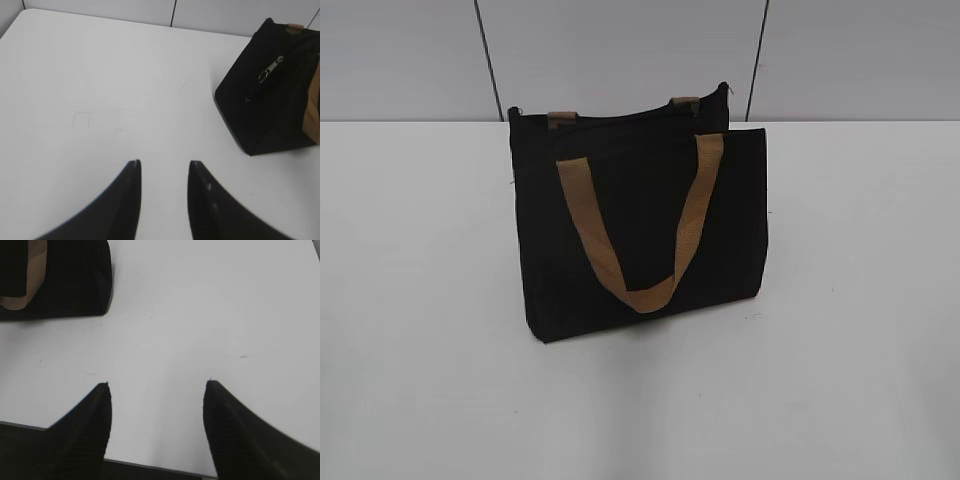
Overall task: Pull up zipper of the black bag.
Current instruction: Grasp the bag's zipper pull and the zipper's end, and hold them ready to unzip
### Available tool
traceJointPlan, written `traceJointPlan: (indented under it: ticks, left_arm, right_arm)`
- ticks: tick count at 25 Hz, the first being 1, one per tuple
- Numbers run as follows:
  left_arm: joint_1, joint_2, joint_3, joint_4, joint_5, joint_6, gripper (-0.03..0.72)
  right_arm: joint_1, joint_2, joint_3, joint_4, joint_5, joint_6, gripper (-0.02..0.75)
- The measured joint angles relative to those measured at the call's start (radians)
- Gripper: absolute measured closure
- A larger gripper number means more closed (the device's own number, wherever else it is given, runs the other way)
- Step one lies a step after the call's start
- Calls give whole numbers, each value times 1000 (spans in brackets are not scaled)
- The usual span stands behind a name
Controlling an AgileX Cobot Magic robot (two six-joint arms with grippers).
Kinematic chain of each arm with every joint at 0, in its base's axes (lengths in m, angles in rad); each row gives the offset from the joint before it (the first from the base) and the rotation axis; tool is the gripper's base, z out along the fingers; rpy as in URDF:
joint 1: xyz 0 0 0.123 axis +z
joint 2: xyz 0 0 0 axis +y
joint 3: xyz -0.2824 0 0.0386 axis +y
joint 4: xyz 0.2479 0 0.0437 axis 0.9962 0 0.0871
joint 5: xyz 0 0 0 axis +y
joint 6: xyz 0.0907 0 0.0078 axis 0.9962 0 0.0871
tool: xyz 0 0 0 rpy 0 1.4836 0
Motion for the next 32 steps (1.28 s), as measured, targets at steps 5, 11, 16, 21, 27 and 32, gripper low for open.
traceJointPlan:
  ticks: [5,11,16,21,27,32]
  left_arm:
    - [0,0,0,0,0,0,447]
    - [0,0,0,0,0,0,449]
    - [0,0,0,0,0,0,449]
    - [0,0,0,0,0,0,449]
    - [0,0,0,0,0,0,449]
    - [0,0,0,0,0,0,449]
  right_arm:
    - [0,0,0,0,0,0,286]
    - [0,0,0,0,0,0,286]
    - [0,0,0,0,0,0,286]
    - [0,0,0,0,0,0,286]
    - [0,0,0,0,0,0,286]
    - [0,0,0,0,0,0,286]
